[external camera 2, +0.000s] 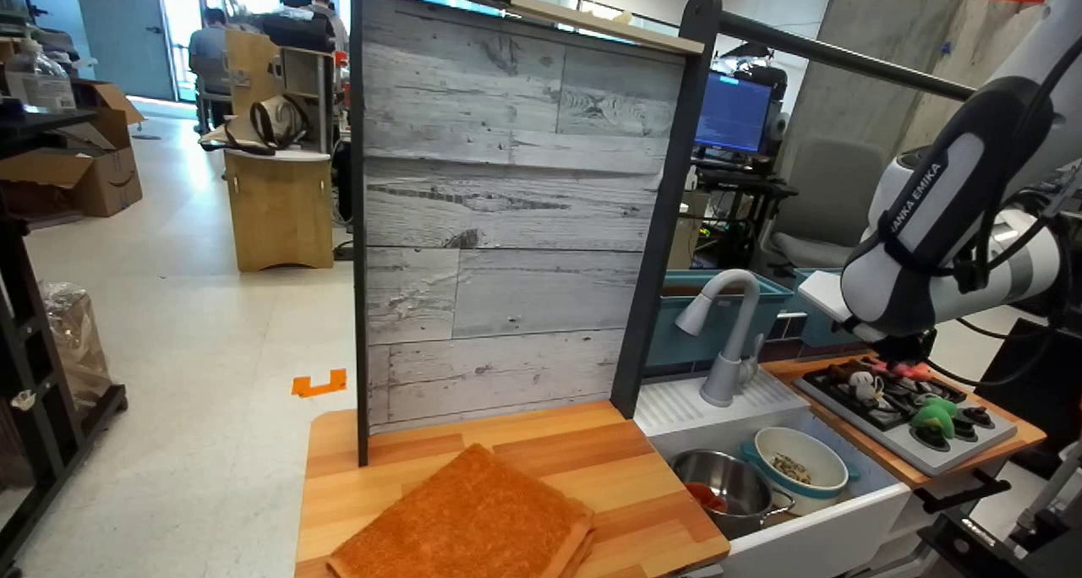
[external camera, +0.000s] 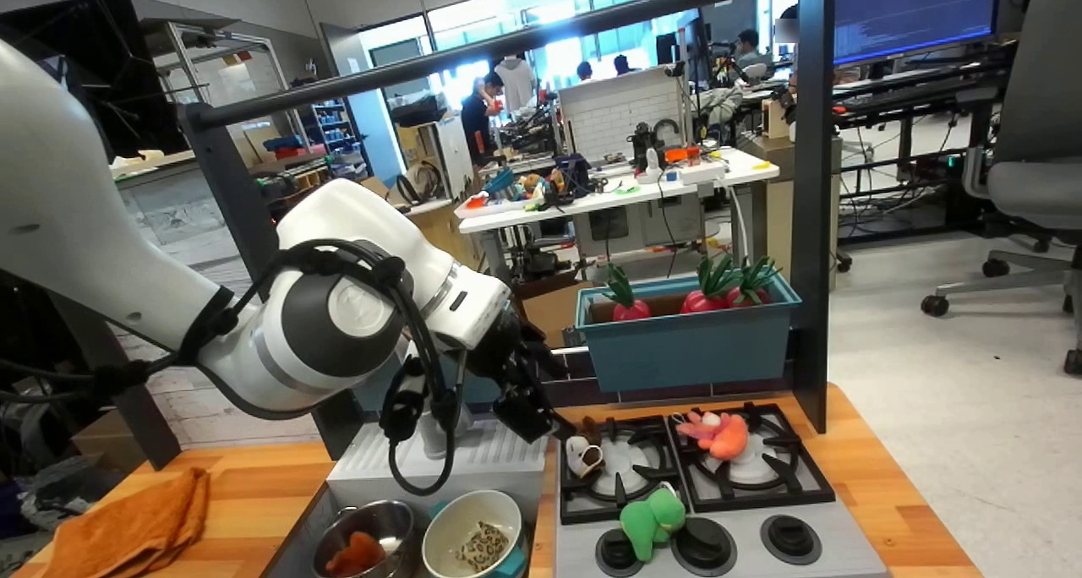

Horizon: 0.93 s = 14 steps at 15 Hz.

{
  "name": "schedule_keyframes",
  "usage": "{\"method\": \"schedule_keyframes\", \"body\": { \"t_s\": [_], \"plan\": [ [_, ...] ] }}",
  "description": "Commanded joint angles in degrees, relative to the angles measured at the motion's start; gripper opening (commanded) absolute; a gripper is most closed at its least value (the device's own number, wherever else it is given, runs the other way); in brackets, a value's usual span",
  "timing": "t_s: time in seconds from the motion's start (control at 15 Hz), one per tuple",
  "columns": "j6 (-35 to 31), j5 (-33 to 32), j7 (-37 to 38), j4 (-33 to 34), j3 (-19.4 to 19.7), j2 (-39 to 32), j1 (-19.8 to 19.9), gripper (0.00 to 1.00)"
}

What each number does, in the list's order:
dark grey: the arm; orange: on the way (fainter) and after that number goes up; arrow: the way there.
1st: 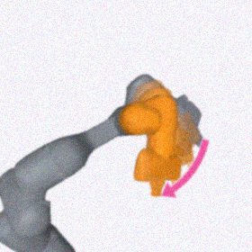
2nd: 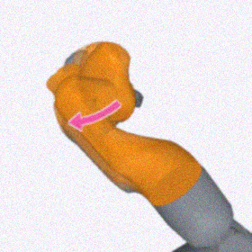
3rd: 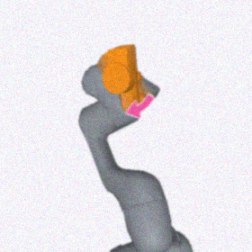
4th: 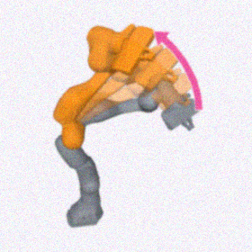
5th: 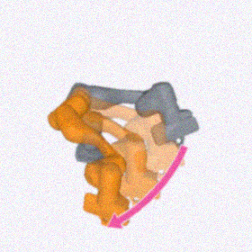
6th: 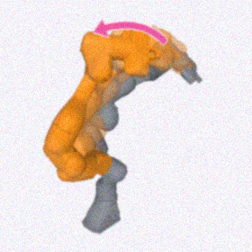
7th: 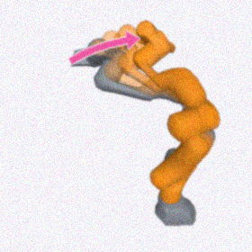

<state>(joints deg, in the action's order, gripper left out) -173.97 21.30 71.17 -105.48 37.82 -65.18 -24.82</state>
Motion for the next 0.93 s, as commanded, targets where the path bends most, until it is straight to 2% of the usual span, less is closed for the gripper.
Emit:
{"method": "schedule_keyframes", "body": {
  "t_s": [0.0,0.4,0.47,0.53,0.87],
  "plan": [
    [4.7,-2.6,3.2,7.3,0.0,-4.2,2.2,1.0],
    [11.2,-8.4,6.3,19.2,-3.6,-11.1,7.7,1.0],
    [11.9,-9.2,6.4,20.8,-4.4,-11.9,8.7,0.9],
    [12.4,-9.8,6.5,22.1,-4.9,-12.6,9.4,0.74],
    [12.5,-11.8,6.5,24.6,-5.8,-12.9,11.2,0.36]
  ]
}}
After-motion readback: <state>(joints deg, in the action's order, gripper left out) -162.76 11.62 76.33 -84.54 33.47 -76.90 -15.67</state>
